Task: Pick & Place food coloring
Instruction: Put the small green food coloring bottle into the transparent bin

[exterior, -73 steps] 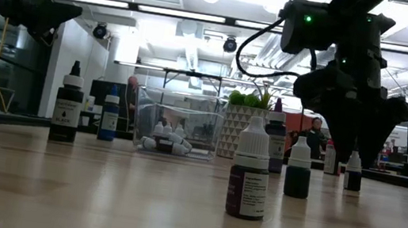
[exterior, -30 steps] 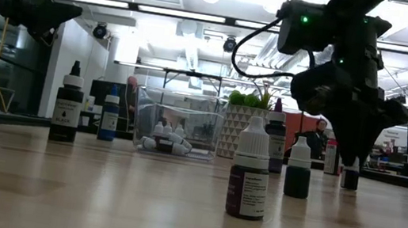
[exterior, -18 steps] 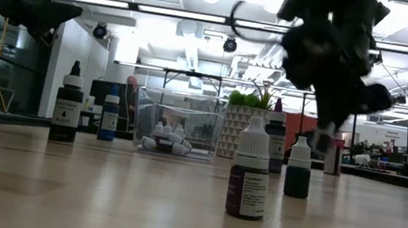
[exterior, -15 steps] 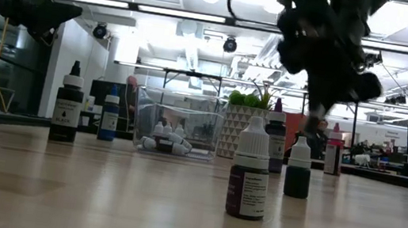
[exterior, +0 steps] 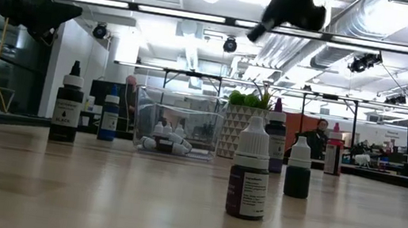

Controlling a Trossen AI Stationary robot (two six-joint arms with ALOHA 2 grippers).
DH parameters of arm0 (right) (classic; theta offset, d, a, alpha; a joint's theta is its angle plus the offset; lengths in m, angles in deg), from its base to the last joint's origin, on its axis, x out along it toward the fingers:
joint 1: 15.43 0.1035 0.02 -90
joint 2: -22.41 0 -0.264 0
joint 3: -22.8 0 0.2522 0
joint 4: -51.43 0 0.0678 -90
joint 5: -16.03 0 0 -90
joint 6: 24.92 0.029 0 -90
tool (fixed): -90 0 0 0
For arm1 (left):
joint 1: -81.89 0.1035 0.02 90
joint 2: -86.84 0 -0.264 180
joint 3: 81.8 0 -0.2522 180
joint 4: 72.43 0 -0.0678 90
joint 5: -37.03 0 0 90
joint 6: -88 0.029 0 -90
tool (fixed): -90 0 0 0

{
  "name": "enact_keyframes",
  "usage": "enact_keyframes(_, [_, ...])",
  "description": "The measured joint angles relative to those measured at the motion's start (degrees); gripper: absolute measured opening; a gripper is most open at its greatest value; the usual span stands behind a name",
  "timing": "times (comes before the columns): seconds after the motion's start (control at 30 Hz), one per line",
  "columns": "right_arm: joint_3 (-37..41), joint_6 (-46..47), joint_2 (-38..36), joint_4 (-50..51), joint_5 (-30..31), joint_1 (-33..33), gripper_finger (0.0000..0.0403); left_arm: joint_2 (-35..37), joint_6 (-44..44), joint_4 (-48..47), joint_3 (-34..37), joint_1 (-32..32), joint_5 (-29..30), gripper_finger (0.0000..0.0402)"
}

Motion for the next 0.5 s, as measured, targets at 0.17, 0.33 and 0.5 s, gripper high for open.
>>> enact_keyframes(0.17, [-3.7, -10.1, 0.4, -2.0, 12.2, 1.6, 0.0051, 0.0, 0.0, 0.0, 0.0, 0.0, 0.0, 0.0271])
enact_keyframes(0.33, [-6.1, -15.8, 1.9, -4.1, 22.7, 2.8, 0.0049, 0.0, 0.0, 0.0, 0.0, 0.0, 0.0, 0.0271])
enact_keyframes(0.5, [-7.6, -20.4, 4.3, -8.6, 31.0, 3.3, 0.005, 0.0, 0.0, 0.0, 0.0, 0.0, 0.0, 0.0271])
